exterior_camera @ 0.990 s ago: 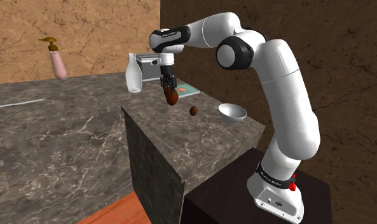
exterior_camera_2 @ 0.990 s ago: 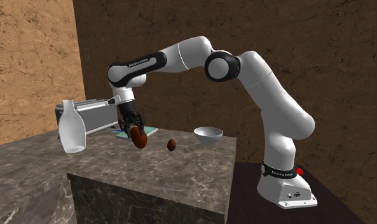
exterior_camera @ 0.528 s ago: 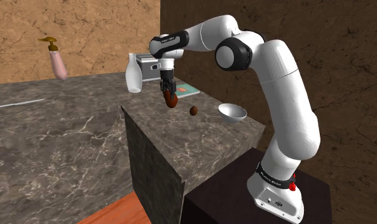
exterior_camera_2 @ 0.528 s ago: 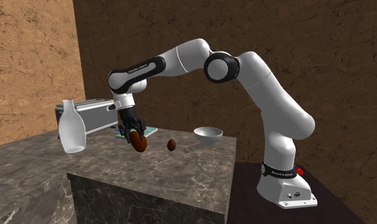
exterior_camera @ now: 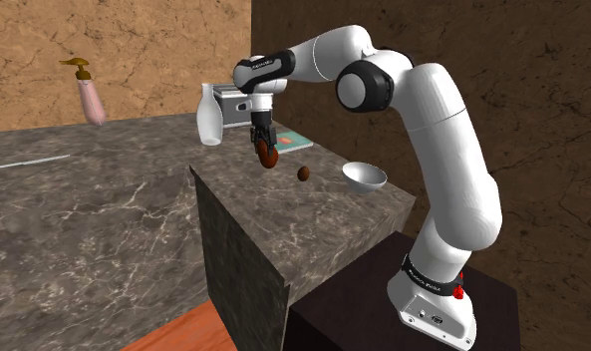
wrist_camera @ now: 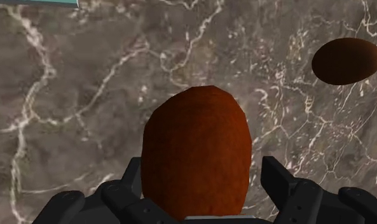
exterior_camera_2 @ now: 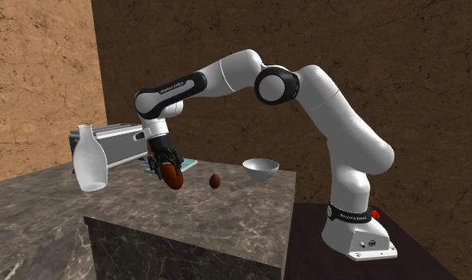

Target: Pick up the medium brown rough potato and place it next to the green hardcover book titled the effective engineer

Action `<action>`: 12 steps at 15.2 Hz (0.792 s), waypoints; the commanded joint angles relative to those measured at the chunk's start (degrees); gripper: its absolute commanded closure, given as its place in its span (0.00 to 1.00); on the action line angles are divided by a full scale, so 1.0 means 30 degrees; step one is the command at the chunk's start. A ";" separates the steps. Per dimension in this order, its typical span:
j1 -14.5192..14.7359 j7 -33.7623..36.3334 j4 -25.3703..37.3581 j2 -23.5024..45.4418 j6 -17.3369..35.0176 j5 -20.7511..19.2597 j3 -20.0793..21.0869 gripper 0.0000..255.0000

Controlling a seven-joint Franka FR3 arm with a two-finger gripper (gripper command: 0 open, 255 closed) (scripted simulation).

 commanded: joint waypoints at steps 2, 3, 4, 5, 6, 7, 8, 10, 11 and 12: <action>-0.0015 0.0006 0.0083 0.0090 -0.0045 0.0007 0.0010 0.00; -0.0013 0.0006 0.0070 0.0083 -0.0039 0.0006 0.0010 0.00; 0.0029 -0.0009 -0.0198 -0.0064 0.0082 -0.0014 -0.0005 0.00; -0.0103 0.0049 0.0678 0.0089 -0.0632 -0.0022 -0.0010 0.00; -0.0251 0.0110 0.1631 0.0288 -0.1375 -0.0020 -0.0007 0.00; -0.0418 0.0176 0.2677 0.0544 -0.2153 -0.0004 0.0002 0.00; -0.0565 0.0234 0.3582 0.0792 -0.2798 0.0019 0.0016 0.00; -0.0566 0.0234 0.3571 0.0786 -0.2794 0.0016 0.0020 0.00; -0.0568 0.0235 0.3581 0.0791 -0.2797 0.0017 0.0021 0.00; -0.0568 0.0235 0.3582 0.0792 -0.2798 0.0017 0.0021 0.00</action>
